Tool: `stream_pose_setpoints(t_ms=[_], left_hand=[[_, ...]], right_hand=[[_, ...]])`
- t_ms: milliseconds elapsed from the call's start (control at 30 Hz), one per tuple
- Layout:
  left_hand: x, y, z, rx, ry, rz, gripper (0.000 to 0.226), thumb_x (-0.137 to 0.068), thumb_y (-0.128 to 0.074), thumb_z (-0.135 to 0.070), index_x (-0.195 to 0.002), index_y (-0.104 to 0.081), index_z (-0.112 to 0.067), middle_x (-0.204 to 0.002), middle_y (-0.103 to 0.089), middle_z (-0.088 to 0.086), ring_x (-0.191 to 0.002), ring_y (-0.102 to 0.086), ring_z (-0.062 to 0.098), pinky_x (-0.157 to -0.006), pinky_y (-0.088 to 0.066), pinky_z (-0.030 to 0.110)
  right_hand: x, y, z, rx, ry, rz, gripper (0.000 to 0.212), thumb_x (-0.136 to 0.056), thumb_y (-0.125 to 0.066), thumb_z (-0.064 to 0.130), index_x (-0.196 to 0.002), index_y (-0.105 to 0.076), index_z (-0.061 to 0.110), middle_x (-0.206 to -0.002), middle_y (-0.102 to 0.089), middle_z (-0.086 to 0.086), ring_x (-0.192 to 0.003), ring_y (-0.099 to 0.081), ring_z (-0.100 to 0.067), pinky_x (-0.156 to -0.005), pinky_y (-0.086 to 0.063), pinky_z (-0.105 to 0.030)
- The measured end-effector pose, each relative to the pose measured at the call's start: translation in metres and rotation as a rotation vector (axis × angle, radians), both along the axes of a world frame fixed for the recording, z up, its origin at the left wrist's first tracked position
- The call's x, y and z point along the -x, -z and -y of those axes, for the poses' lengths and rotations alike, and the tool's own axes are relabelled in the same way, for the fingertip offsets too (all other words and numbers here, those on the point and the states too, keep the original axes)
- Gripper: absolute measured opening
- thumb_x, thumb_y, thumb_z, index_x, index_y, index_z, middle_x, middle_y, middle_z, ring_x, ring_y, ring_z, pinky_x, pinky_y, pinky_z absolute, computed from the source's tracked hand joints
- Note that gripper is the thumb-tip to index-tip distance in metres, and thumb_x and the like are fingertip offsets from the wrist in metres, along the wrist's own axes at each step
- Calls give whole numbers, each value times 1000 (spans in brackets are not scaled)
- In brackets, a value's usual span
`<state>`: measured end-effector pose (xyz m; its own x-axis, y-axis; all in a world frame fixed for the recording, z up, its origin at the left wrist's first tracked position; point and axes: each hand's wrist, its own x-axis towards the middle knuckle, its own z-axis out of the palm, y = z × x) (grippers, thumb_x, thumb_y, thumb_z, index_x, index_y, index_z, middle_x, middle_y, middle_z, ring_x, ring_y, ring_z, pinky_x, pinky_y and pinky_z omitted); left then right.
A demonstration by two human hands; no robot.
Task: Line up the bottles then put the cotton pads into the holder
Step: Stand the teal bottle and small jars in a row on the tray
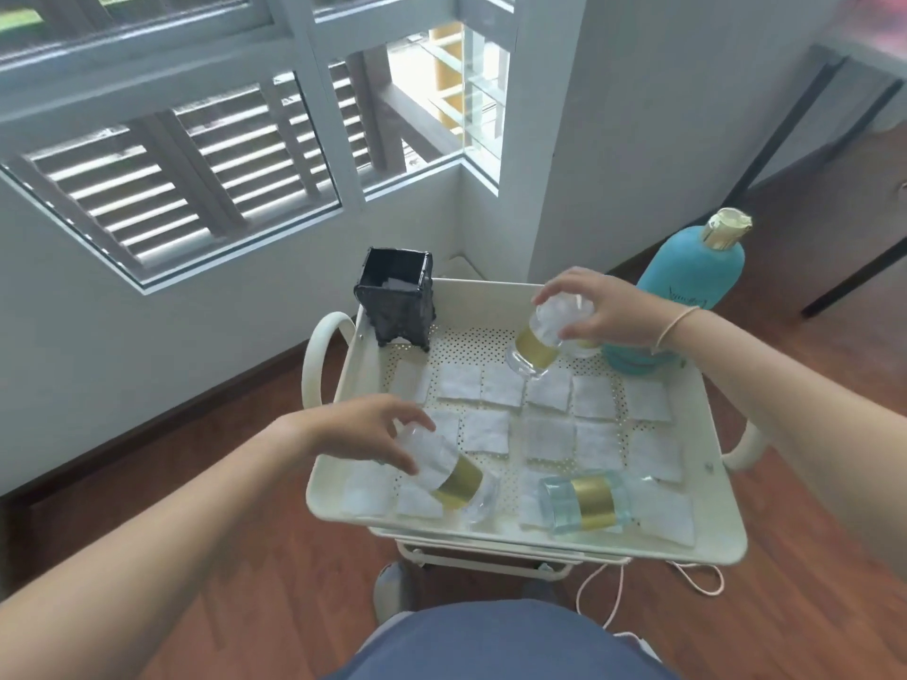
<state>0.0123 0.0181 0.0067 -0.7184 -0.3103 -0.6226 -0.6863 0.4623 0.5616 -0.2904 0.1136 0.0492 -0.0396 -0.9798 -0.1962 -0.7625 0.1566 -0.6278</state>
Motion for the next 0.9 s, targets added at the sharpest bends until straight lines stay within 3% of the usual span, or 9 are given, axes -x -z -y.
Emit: stream_pose_setpoints(t_ms=[100, 200, 300, 500, 600, 767, 900], left_hand=[[20, -23, 9, 31, 28, -81, 43, -68, -75, -37, -101, -53, -54, -103, -50, -24, -89, -54, -2, -66, -46, 11], [42, -38, 20, 164, 80, -144, 49, -70, -75, -31, -113, -54, -41, -106, -50, -19, -87, -48, -7, -68, -37, 7], [65, -50, 34, 281, 104, -189, 54, -71, -75, -27, -121, -52, -27, -112, -52, -11, -93, -47, 2, -75, -34, 13], [108, -56, 57, 446, 96, -285, 54, -72, -74, -18, -121, -53, -22, -122, -52, -1, -99, -42, 8, -88, -32, 20], [126, -50, 62, 482, 81, -307, 55, -72, -74, -14, -122, -53, -23, -122, -50, 1, -95, -40, 9, -83, -32, 21], [148, -32, 64, 498, 75, -310, 53, -75, -70, -10, -123, -51, -24, -119, -50, 7, -94, -45, 16, -82, -37, 25], [163, -22, 65, 487, 66, -325, 54, -75, -68, -6, -124, -50, -22, -123, -49, 7, -109, -49, 23, -88, -40, 27]], right_hand=[[5, -4, 18, -2, 4, -62, 49, -74, -66, 2, -113, -51, 27, -121, -52, 1, -104, -47, -14, -89, -34, -26], [9, -2, 30, -34, 22, -137, 51, -72, -62, -1, -112, -48, 28, -120, -55, 0, -103, -52, -21, -88, -43, -33], [10, 2, 36, -52, 4, -215, 48, -74, -58, -3, -110, -48, 26, -119, -55, -3, -101, -51, -23, -84, -44, -33], [11, 13, 39, -66, -56, -267, 52, -73, -47, -14, -106, -54, 25, -122, -44, -6, -99, -53, -31, -86, -48, -47], [14, 19, 40, -60, -72, -297, 53, -73, -45, -15, -107, -54, 25, -121, -44, -7, -97, -52, -30, -85, -48, -45], [17, 28, 41, -21, -103, -355, 50, -76, -47, -13, -110, -53, 24, -125, -45, -5, -99, -50, -24, -78, -43, -30], [18, 30, 39, 10, -108, -373, 51, -76, -47, -13, -112, -52, 23, -126, -46, -5, -103, -49, -25, -85, -46, -35]])
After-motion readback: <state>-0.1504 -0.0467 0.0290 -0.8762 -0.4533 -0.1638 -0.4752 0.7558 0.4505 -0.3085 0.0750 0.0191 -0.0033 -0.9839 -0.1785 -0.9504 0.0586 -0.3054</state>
